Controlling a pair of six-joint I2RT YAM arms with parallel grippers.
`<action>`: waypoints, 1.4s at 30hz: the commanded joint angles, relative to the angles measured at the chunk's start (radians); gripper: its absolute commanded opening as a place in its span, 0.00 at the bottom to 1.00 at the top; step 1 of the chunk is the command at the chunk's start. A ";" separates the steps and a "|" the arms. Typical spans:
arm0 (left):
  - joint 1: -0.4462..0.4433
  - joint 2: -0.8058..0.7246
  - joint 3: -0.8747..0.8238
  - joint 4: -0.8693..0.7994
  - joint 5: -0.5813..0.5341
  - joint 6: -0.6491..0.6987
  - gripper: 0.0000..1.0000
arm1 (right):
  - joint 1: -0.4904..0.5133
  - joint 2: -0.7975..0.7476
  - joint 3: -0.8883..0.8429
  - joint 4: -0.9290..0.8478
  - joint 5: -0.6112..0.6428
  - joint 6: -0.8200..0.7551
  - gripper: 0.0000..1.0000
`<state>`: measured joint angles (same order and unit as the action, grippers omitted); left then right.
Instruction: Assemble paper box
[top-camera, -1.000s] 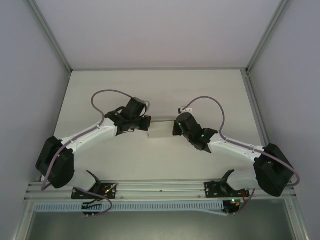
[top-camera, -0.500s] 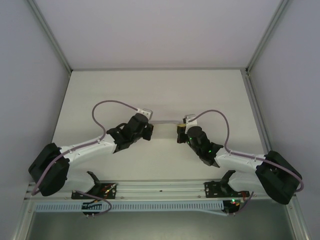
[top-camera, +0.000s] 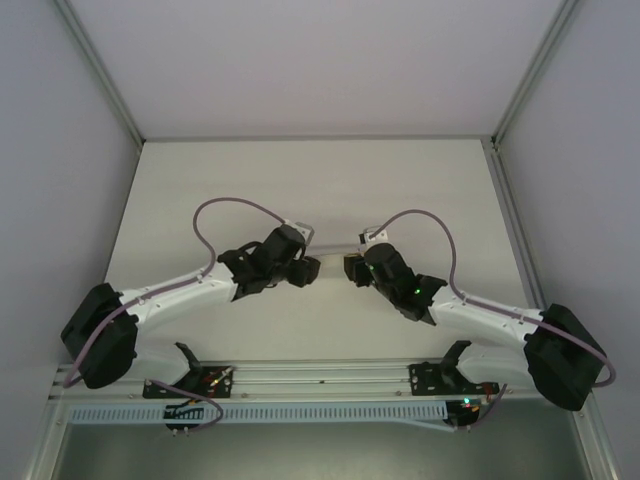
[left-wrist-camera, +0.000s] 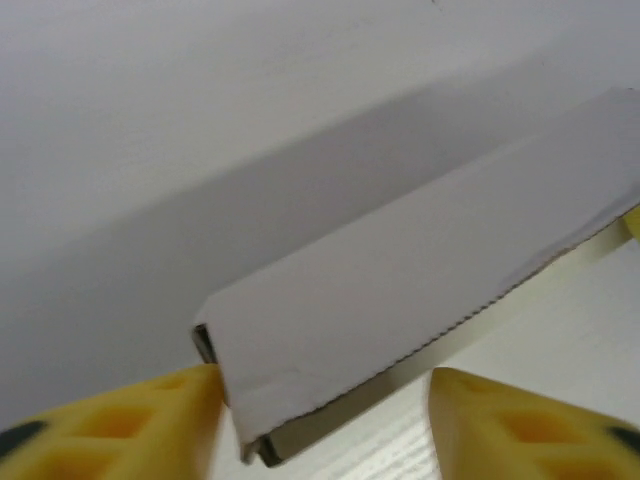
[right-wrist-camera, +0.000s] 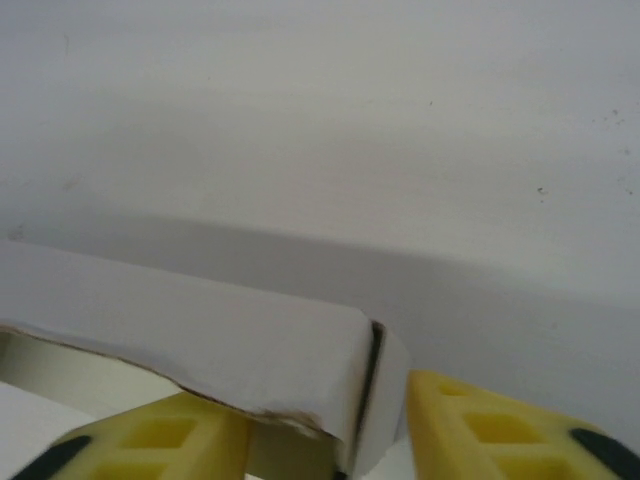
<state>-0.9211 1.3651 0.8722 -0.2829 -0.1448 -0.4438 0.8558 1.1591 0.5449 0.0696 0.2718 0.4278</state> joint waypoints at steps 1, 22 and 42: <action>-0.004 0.025 0.041 -0.162 -0.008 0.001 0.70 | 0.006 -0.014 0.052 -0.135 0.001 0.028 0.52; 0.292 0.008 0.113 -0.041 0.274 -0.043 1.00 | -0.160 -0.018 0.215 -0.242 -0.057 0.080 0.97; 0.317 0.086 -0.081 0.078 0.397 -0.004 0.83 | -0.192 0.036 -0.028 -0.128 -0.130 0.147 0.86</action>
<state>-0.6109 1.4292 0.8394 -0.1570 0.2314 -0.4740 0.6693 1.1889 0.5880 -0.0181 0.1452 0.5583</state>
